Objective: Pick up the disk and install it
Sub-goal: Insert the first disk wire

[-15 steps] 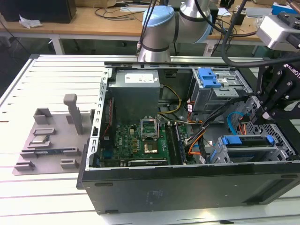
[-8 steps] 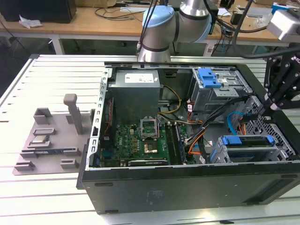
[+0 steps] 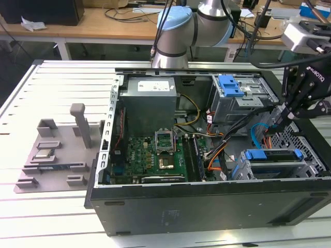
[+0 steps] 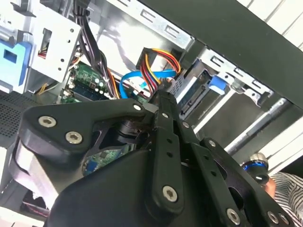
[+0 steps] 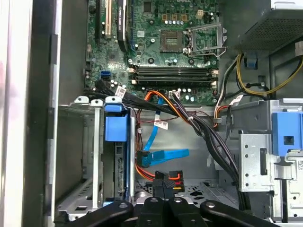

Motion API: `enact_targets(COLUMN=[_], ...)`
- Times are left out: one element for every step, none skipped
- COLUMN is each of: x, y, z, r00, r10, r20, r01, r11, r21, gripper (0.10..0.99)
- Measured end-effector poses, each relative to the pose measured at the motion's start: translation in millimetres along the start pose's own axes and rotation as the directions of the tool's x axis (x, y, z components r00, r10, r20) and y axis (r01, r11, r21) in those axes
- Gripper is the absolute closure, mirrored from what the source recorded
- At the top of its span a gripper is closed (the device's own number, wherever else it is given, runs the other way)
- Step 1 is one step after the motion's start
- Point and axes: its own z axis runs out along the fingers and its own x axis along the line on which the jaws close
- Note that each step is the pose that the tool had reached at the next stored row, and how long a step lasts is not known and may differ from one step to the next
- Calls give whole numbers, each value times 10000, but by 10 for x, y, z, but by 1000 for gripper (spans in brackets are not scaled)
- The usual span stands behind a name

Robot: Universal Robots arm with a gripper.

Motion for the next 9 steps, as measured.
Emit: enact_targets(x=[0, 0, 0, 0, 0, 0, 0, 0, 0], y=[0, -1, -1, -1, -1, -1, -1, -1, -1], z=[0, 0, 0, 0, 1, 1, 1, 1, 1], r00=[10000, 10000, 10000, 10000, 10000, 10000, 10000, 10000, 10000], r10=[0, 0, 0, 0, -1, -1, -1, 0, 0], r20=[-3, -6, -7, -8, -9, -10, -11, -12, -13], r01=[0, 0, 0, 0, 1, 1, 1, 0, 0], r11=[10000, 10000, 10000, 10000, 10000, 10000, 10000, 10000, 10000], r21=[0, 0, 0, 0, 1, 0, 0, -1, 0], gripper=[980, 980, 980, 973, 918, 918, 792, 792, 725])
